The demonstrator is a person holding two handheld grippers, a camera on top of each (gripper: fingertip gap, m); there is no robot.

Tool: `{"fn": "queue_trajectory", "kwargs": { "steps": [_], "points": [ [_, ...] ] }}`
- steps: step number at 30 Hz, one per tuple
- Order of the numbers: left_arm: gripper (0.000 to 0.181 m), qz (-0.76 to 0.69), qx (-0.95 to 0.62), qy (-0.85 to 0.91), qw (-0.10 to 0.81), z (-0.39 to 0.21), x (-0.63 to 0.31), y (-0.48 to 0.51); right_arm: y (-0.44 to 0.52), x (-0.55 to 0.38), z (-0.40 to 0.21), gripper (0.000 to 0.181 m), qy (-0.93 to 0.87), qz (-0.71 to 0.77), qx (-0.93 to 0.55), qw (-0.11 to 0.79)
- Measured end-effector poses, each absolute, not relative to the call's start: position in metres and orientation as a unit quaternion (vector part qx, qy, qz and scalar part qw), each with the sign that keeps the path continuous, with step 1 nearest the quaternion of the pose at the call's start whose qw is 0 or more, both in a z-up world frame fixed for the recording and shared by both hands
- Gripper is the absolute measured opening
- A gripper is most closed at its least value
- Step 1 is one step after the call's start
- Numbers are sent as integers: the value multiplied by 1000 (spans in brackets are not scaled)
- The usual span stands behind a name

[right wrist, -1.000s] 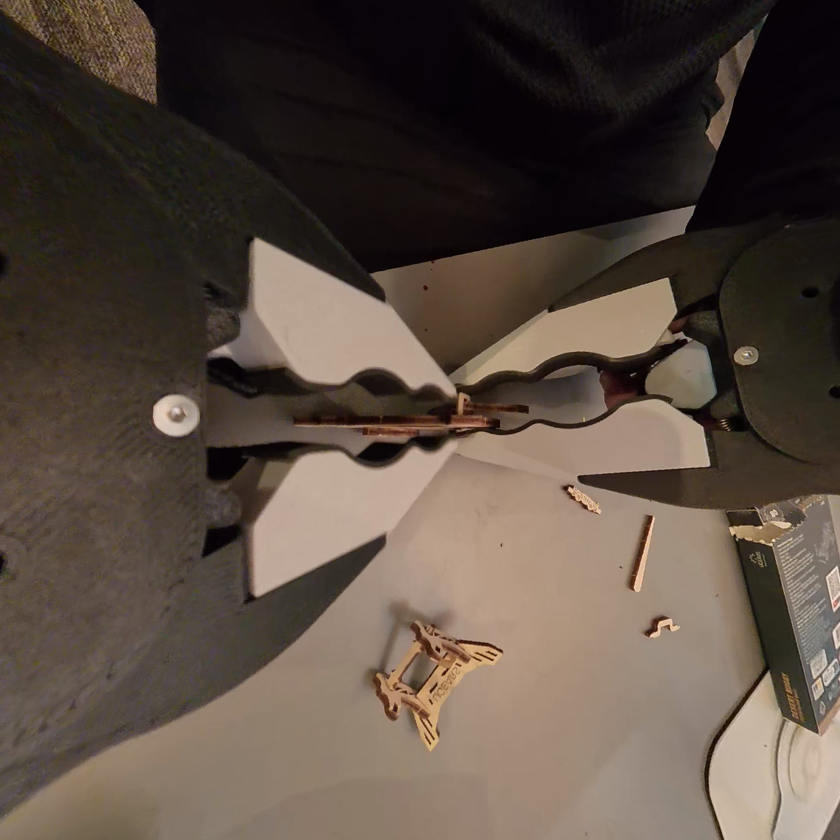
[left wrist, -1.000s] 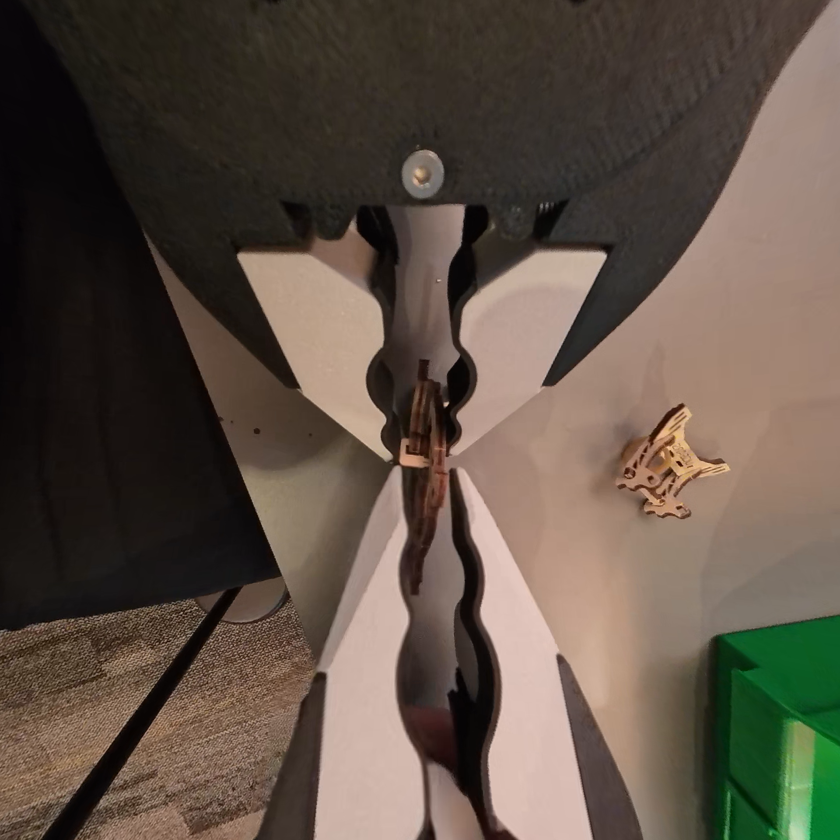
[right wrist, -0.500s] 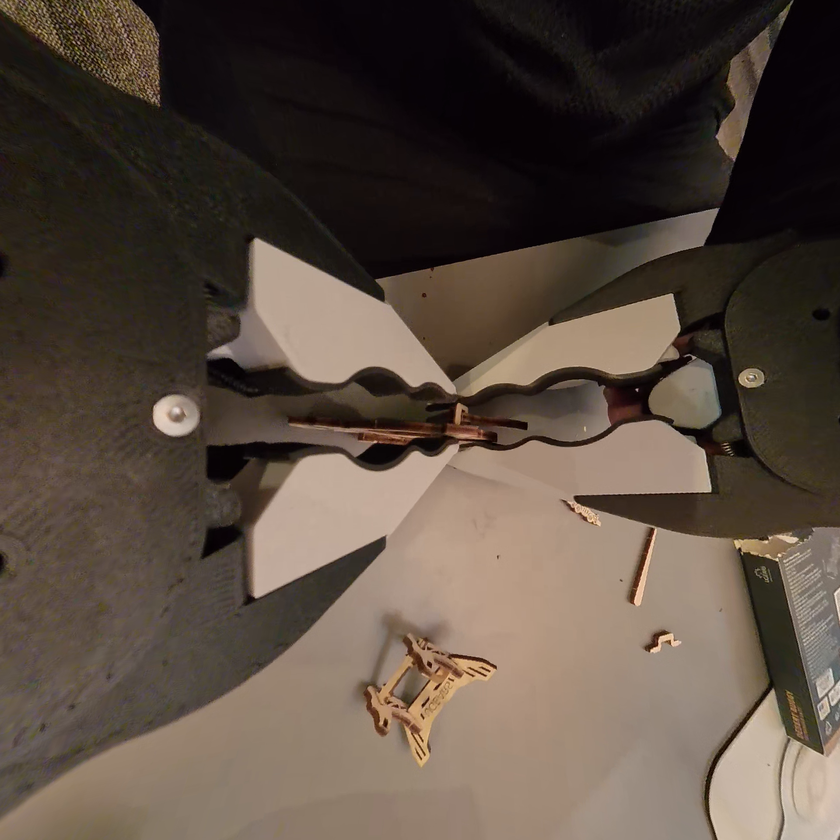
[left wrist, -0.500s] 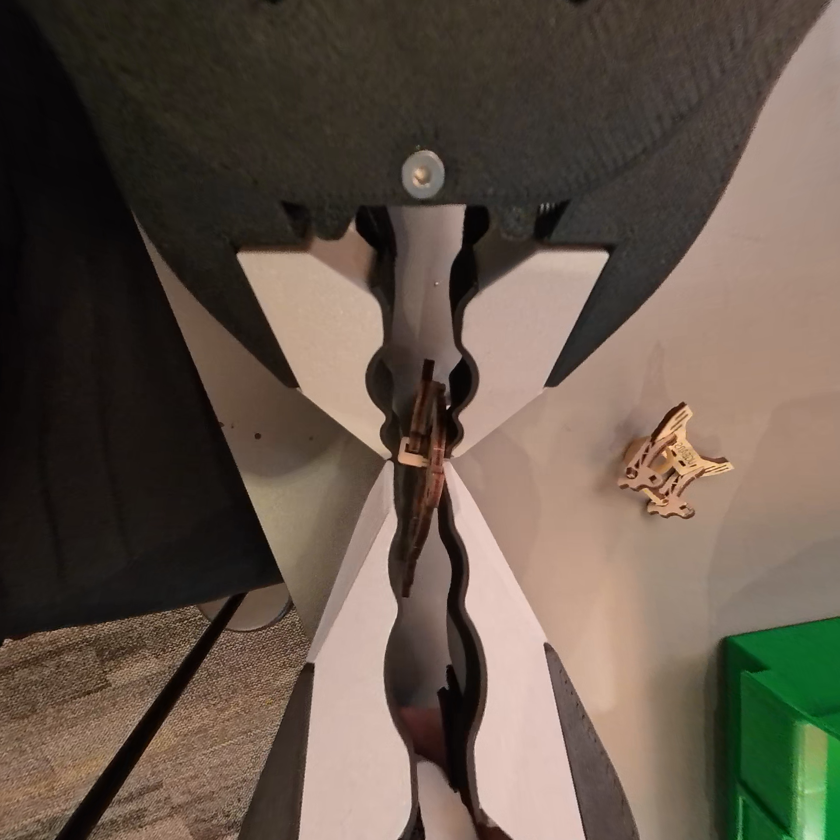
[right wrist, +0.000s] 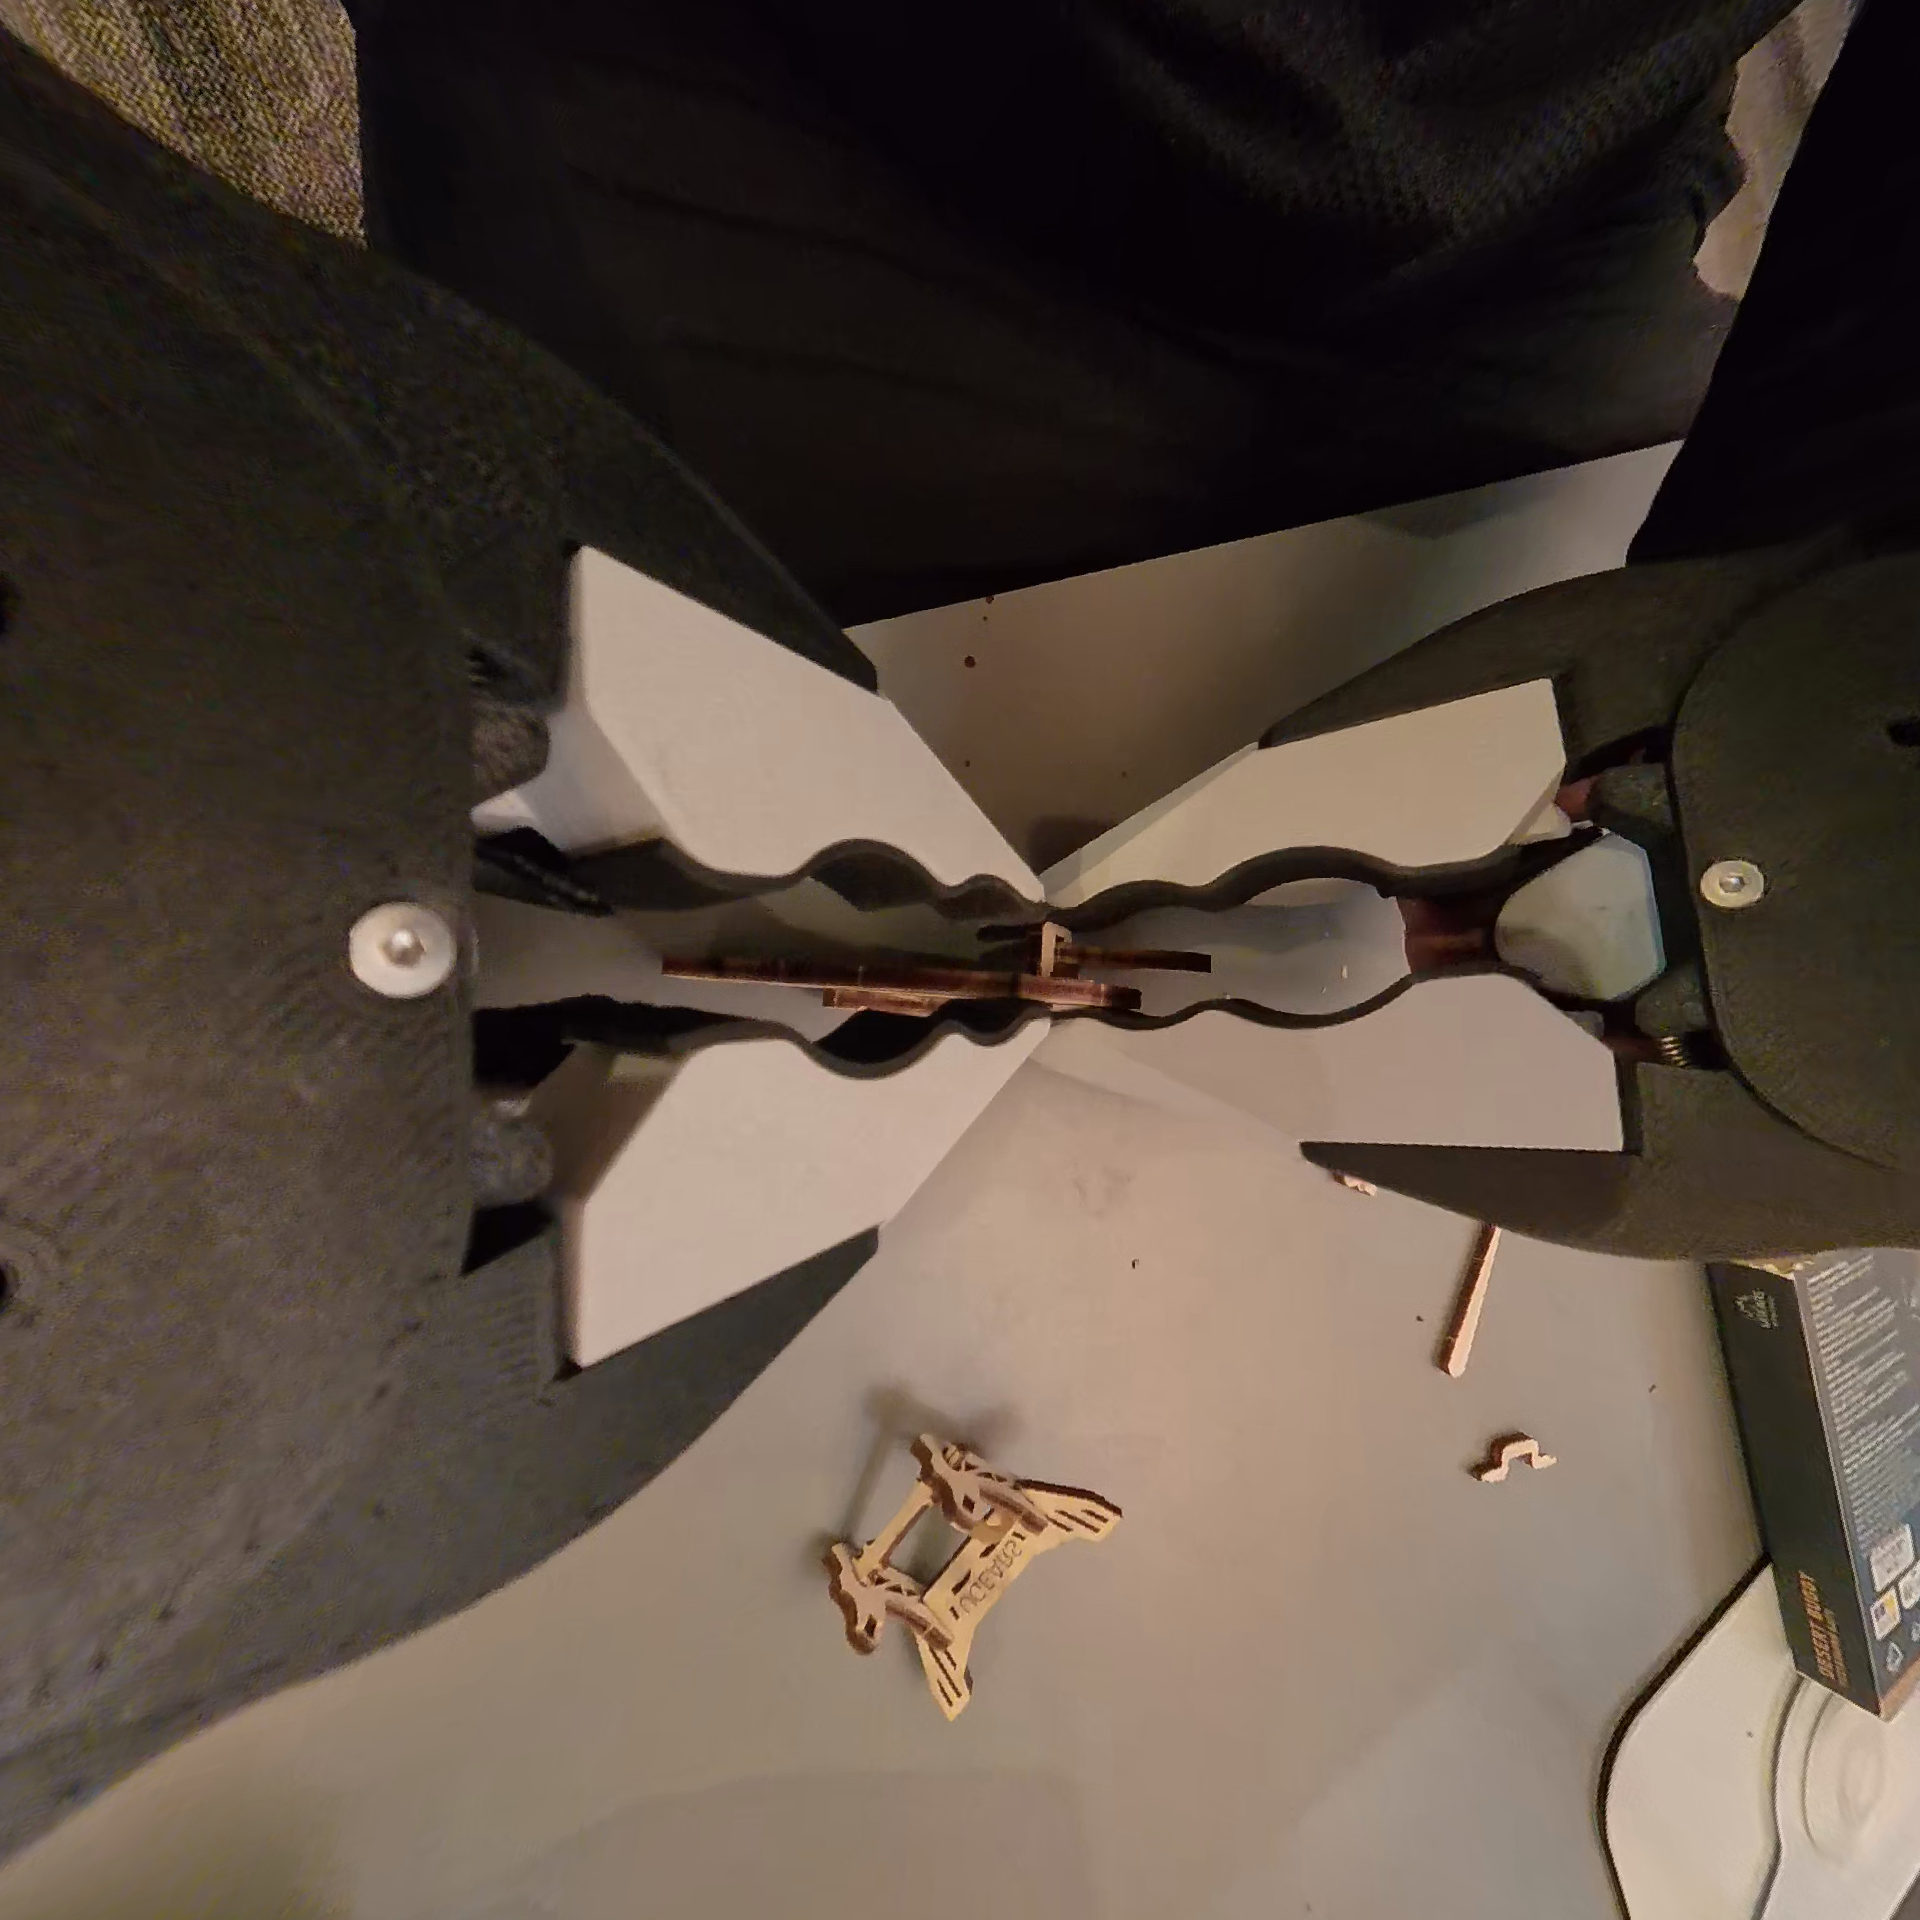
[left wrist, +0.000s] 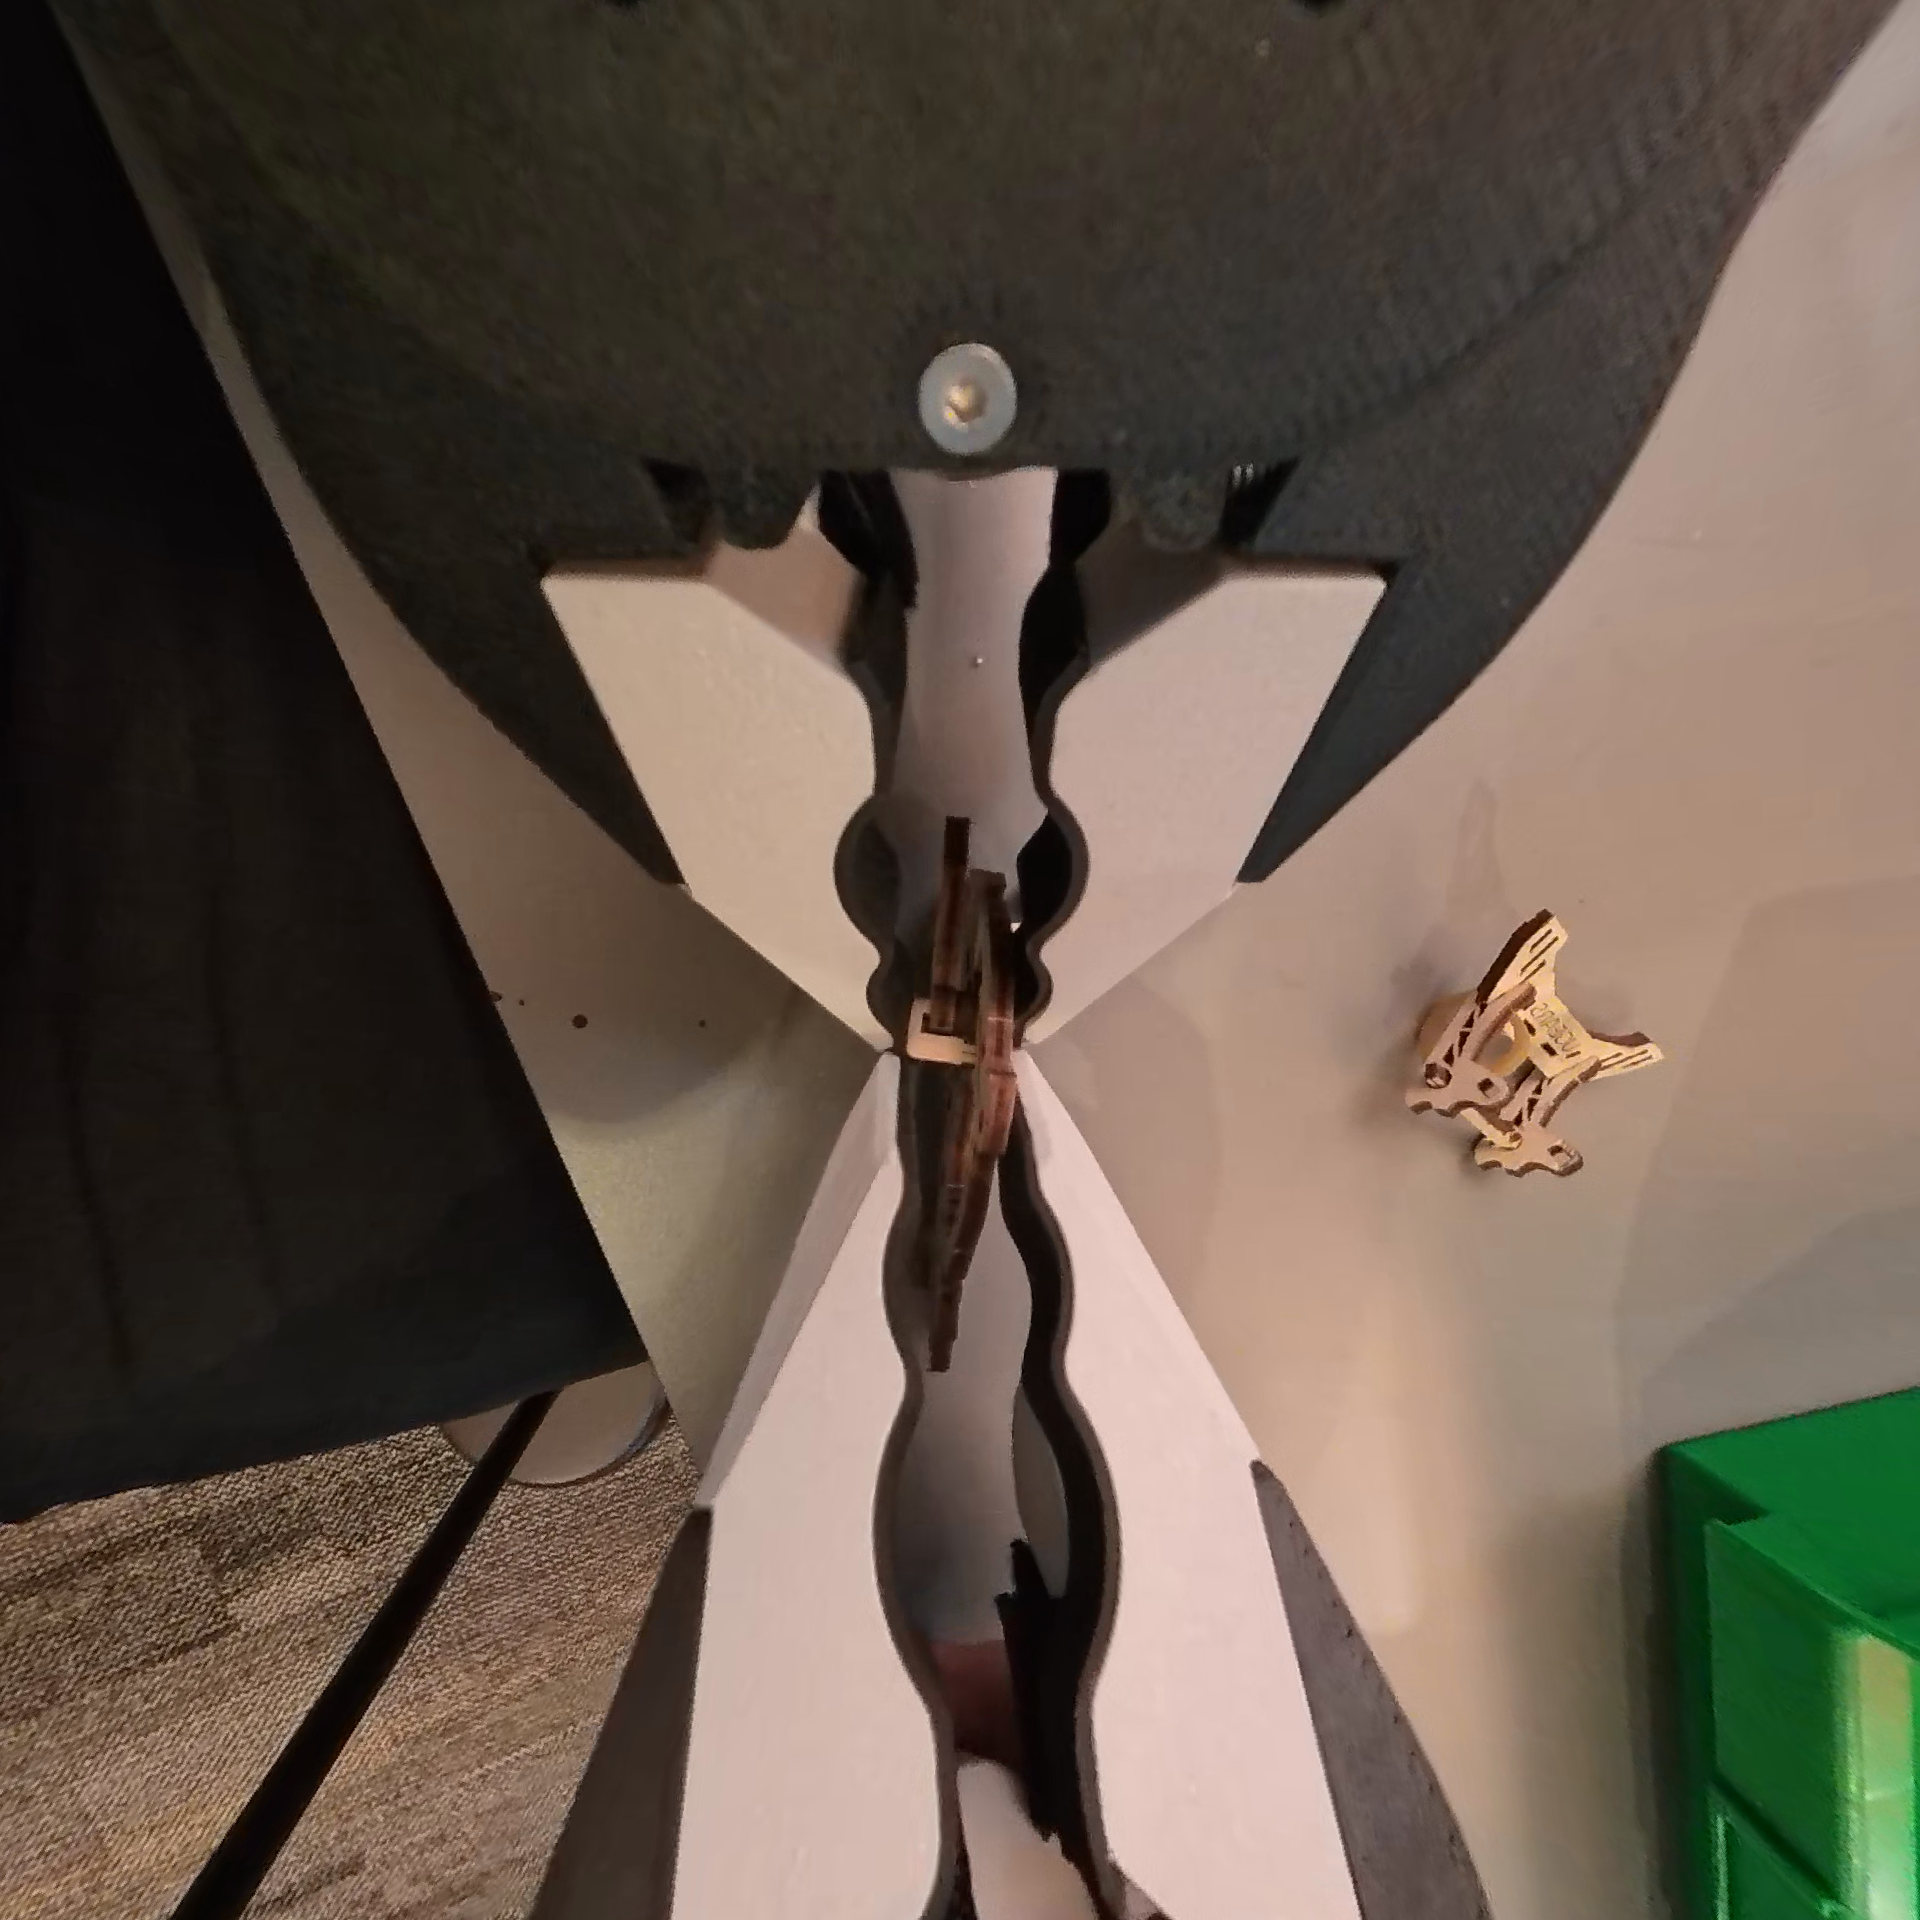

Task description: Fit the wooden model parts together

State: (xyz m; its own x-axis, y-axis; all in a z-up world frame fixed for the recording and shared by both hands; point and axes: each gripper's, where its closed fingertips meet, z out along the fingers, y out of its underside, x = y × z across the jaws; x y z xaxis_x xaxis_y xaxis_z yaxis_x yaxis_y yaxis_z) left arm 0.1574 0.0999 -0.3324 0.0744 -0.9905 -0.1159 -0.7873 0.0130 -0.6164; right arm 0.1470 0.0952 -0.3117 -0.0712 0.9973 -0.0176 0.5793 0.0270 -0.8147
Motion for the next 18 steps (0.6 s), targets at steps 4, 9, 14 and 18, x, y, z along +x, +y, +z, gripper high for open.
{"fn": "queue_trajectory", "kwargs": {
  "steps": [4, 9, 14, 18],
  "points": [
    [14, -179, -677, 660, 271, -333, 157, 100, 95, 147, -312, 11, -651, 334, -607, 309],
    [13, -176, -673, 668, 265, -333, 157, 100, 96, 147, -312, 11, -654, 334, -607, 304],
    [13, -175, -673, 670, 258, -333, 157, 100, 97, 147, -312, 11, -647, 346, -611, 296],
    [16, -194, -687, 651, 259, -332, 156, 102, 100, 146, -311, 11, -635, 353, -617, 303]
  ]
}}
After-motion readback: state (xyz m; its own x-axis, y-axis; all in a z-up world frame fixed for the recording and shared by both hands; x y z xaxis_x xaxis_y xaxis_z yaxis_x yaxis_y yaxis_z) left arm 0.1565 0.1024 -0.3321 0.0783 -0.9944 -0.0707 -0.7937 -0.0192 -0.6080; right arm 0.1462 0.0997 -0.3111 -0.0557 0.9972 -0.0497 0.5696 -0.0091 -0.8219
